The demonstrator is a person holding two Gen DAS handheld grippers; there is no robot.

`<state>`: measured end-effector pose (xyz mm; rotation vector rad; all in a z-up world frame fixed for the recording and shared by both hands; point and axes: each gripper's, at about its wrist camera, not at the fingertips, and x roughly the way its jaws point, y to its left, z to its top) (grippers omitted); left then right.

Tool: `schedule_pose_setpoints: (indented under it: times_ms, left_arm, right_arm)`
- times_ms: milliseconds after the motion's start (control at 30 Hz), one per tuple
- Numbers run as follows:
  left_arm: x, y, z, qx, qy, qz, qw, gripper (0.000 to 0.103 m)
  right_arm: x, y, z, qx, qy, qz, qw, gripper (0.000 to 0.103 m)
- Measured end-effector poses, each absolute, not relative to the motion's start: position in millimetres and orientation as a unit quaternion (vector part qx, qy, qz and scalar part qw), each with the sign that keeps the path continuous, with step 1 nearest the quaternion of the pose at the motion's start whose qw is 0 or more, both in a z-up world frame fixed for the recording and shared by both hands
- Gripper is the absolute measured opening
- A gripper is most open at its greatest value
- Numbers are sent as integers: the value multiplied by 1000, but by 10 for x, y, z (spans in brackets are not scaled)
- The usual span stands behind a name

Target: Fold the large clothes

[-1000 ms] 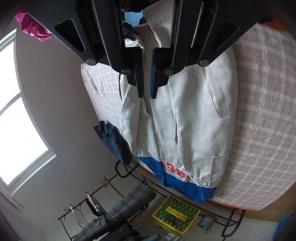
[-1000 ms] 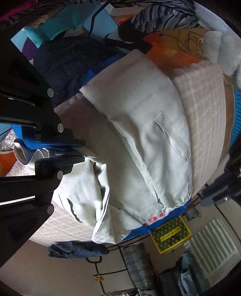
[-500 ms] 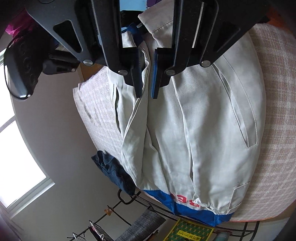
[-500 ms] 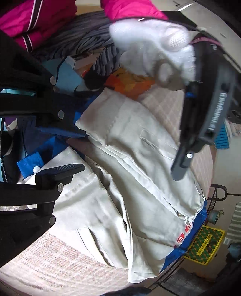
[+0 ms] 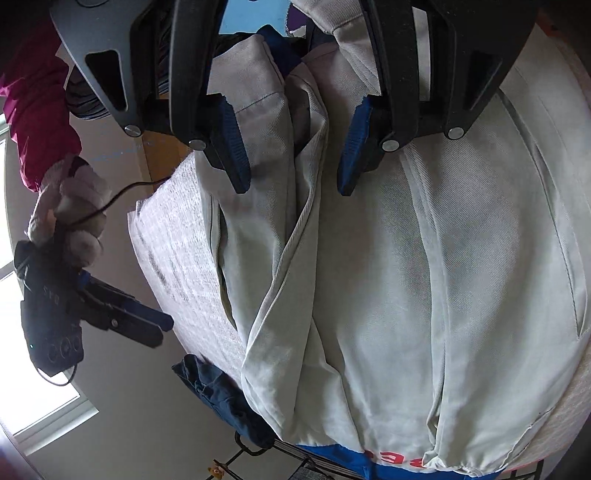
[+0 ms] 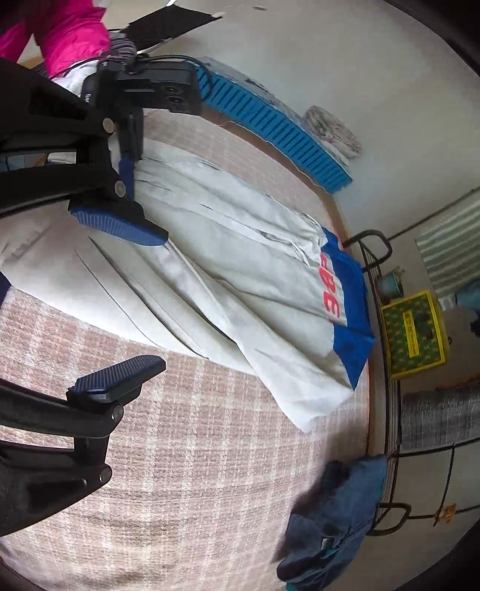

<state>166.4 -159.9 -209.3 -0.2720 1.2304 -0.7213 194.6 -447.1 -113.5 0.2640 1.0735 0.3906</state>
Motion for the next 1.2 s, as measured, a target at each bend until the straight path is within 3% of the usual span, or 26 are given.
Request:
schedule_pose_setpoints:
  times_ms: [233,333,433,667,733,767,900,1200]
  left_arm:
    - [1648,-1709,-2181,-126,556,-330,752,48]
    - [1644,-1724,-2200,-124,561,-335,747,35]
    - [1645,-1723,-2213,-132,567,-336,741,15]
    - [1596,-1817,-2183,-126,567,-333,743,6]
    - [1600,-1835,-2202,-128,568,-330,743,6]
    - [1589,-1840,-2203,-132,569,-329,742,6]
    - [1567,-1800,-2244,-150,569,-330,738,5]
    - [1422,-1693,-2113,-173,556,-362,728,4]
  right_arm:
    - [2697,-4968,-1468,236,496,131,825,72]
    - [3064,-5145,-1700,302,494,115,808,74]
    - [3375,-5266,-1917,338,486,94,800,74]
    - [3832,-5350,-2262,426,450,112,777,73]
    - [3902,-5323,-2270,435,450,120,771,54]
    - [3933,-5284,-2256,428,454,128,771,37]
    - [3979,-5180,-2025,381,460,117,794,11]
    - [4121,-4389,-1154,204,487,89,844,5]
